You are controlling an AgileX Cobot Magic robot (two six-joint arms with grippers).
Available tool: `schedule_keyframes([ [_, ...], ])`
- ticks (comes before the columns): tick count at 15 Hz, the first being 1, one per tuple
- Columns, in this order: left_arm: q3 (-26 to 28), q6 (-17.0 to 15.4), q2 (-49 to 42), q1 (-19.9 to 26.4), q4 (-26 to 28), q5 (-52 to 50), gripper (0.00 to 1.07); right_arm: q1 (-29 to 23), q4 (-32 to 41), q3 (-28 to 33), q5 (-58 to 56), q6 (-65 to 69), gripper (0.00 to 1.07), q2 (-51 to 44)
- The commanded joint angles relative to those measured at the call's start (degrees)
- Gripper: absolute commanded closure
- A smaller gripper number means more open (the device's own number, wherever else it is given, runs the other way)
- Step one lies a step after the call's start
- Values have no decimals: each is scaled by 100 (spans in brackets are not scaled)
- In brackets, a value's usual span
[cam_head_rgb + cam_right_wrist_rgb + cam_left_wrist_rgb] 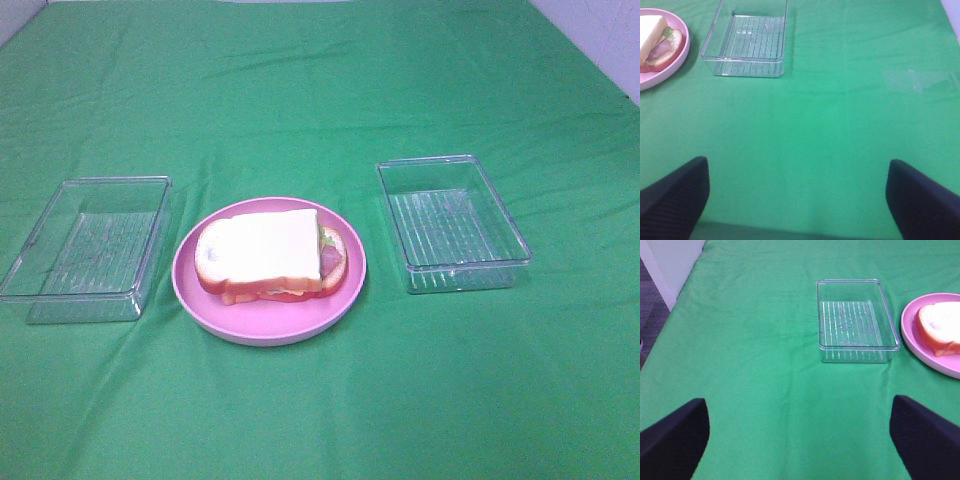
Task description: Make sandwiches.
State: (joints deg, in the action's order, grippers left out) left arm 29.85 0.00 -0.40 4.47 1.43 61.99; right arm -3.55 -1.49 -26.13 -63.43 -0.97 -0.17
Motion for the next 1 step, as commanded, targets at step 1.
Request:
schedule_keyframes([
  [1,-11,0,-63,11,-17,-34,15,34,6,11,40,0,15,-143],
])
